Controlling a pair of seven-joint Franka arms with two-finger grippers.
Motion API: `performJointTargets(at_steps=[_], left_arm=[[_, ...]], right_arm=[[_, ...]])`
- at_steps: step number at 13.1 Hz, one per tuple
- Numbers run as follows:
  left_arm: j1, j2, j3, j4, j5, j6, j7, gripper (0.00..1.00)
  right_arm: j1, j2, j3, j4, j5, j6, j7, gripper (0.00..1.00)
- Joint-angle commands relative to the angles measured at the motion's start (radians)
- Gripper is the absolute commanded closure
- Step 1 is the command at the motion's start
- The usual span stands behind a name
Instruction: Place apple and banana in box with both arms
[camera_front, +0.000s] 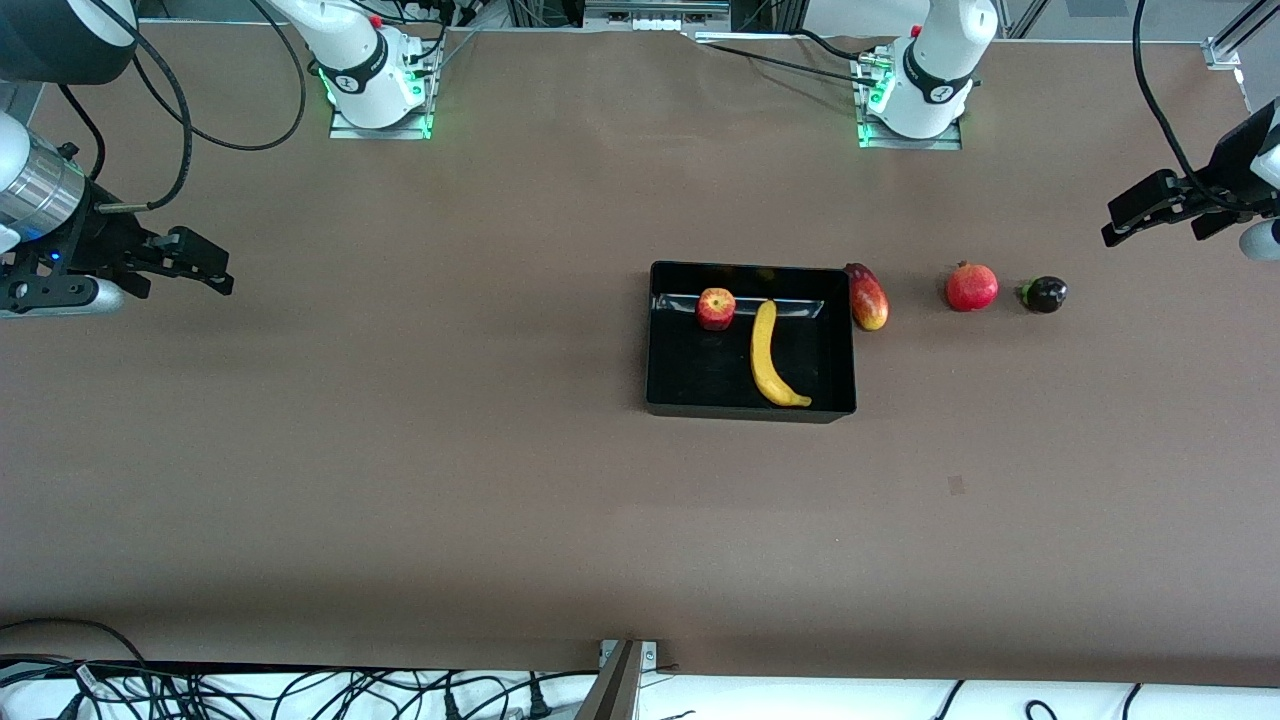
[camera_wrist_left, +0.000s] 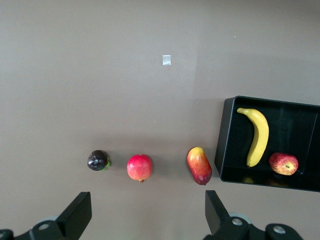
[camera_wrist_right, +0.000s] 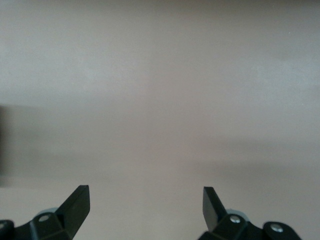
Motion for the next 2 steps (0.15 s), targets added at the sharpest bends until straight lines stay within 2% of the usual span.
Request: performJointTargets(at_steps=[1, 2], left_arm=[[-0.010, 0.008, 0.009, 0.027, -0.015, -0.015, -0.001, 0.00], [-0.007, 0.008, 0.009, 0.027, -0.016, -0.015, -0.004, 0.00]], right_arm=[[-0.008, 0.007, 0.011, 0.018, -0.004, -0.004, 0.004, 0.00], [-0.008, 0.007, 0.011, 0.018, -0.004, -0.004, 0.004, 0.00]])
